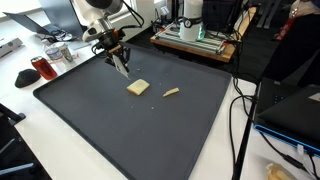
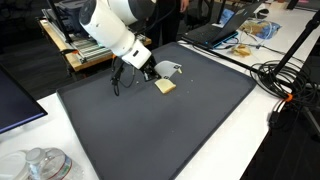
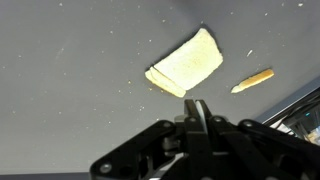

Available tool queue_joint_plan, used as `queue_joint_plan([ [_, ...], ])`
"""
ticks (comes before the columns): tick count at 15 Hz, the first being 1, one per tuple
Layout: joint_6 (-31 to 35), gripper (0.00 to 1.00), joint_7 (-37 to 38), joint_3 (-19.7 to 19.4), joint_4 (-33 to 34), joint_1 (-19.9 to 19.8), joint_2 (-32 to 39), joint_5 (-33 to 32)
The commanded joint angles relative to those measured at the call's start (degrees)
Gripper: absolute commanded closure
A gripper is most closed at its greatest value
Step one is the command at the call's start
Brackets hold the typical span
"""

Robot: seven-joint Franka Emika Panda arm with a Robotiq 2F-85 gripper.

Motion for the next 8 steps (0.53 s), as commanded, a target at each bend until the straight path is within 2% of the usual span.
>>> queue_joint_plan([
  [1,4.58,0.99,-0.43,-2.52,-8.18,2.42,-6.21,4.43],
  [5,11.65,0.99,1.43,-4.22,-16.07,5.33,-12.24,7.1],
  [8,18.02,0.99,6.23,-4.95,-21.21,9.08,-16.71,4.39],
])
